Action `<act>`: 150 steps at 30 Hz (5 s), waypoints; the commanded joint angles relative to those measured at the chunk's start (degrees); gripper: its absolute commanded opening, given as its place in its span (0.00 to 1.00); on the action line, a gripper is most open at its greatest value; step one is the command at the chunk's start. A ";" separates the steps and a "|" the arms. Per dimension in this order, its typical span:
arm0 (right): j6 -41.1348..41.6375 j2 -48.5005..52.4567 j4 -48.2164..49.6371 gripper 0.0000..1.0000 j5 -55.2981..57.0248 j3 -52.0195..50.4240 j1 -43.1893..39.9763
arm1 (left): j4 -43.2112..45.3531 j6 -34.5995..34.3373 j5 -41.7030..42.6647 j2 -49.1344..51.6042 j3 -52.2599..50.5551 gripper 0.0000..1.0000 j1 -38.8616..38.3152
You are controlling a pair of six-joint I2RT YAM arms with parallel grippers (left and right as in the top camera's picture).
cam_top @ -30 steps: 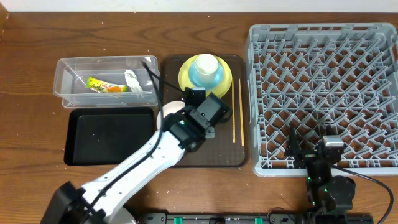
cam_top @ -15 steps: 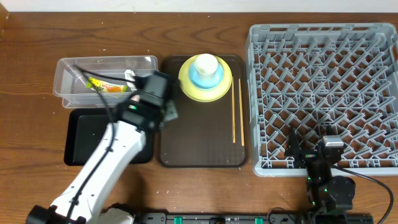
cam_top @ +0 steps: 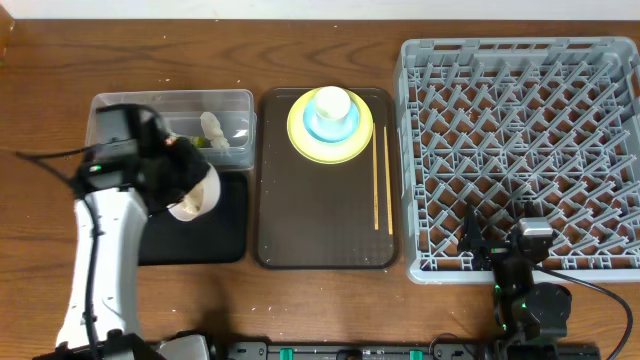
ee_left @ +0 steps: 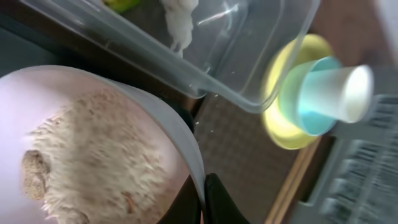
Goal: Sort waste into correct bins and load items into the dishwasher rack
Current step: 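Carry the white bowl left over the black tray, then tip the white bowl to pour rice onto the black tray, then carry the emptied white bowl right toward the brown tray, then lower the white bowl onto the brown tray and open left gripper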
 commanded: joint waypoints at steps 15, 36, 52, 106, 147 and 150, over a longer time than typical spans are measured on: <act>0.72 -0.07 -0.24 0.99 0.09 -0.04 -0.50 | 8.85 8.48 36.30 0.15 -11.34 0.06 19.56; 0.72 -0.07 -0.24 0.99 0.09 -0.04 -0.50 | 19.08 8.22 60.83 16.46 -14.32 0.06 25.20; 0.72 -0.07 -0.24 0.99 0.09 -0.04 -0.50 | 17.49 2.64 60.85 15.41 -14.29 0.06 29.99; 0.72 -0.07 -0.24 0.99 0.09 -0.04 -0.50 | 12.46 -8.98 -8.83 -14.19 -13.18 0.07 -33.09; 0.22 -0.07 0.46 0.99 1.62 -0.04 -0.50 | 23.58 -5.49 -29.97 -3.93 -11.56 0.44 -47.39; 0.24 -0.07 -0.09 0.99 1.81 -0.04 -0.50 | 20.26 -5.49 -29.94 -8.92 -11.56 0.45 -44.00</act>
